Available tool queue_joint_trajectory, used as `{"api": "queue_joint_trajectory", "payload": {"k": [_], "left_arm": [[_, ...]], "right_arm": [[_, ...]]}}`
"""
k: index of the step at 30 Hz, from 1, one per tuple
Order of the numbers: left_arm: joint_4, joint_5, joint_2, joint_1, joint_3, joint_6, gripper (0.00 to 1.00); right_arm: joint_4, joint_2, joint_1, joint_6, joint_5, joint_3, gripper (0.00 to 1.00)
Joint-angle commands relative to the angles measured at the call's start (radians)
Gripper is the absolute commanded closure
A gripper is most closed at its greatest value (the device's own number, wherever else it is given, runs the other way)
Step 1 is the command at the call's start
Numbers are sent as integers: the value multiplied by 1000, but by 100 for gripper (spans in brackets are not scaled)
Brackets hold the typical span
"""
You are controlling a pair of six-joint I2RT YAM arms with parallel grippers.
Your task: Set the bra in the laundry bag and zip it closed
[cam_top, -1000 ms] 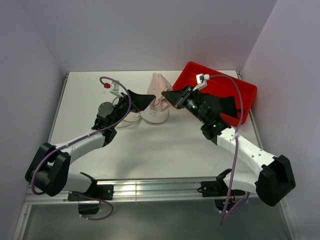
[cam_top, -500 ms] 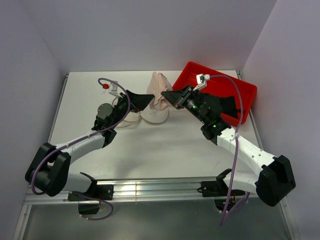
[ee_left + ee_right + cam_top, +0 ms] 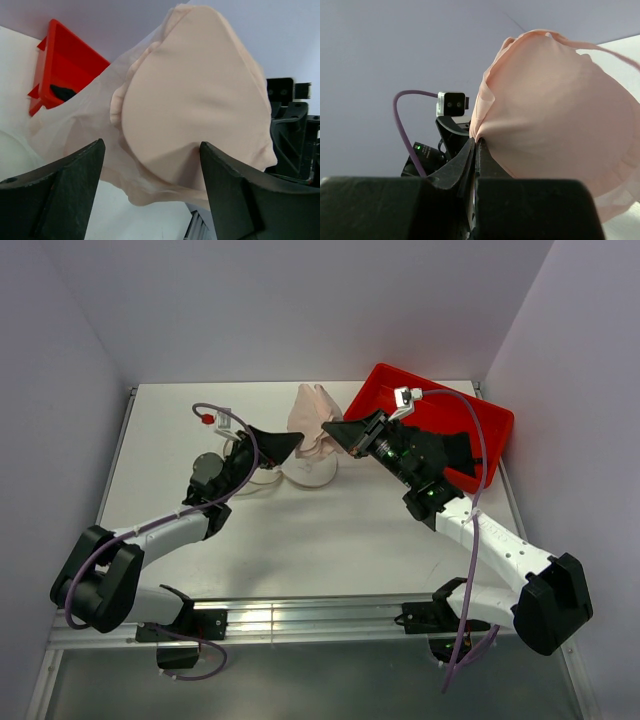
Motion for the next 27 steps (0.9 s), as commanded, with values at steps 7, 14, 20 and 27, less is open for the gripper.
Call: {"api": "queue_joint_trajectory", "payload": {"k": [7,14,20,27], "left_arm": [[208,15,41,6,34,-68,42],[174,14,-9,30,28,-54,87],[-105,34,-126,53,81,68,100],[-830,129,-195,55,460,398,100]], "right_arm": [[80,-32,8,29,-26,7,100],[57,-40,8,11,-9,-18,100],[-73,-66,7,-121,-3,-10,74],[-613,-109,-2,-605,20,195,11]]}}
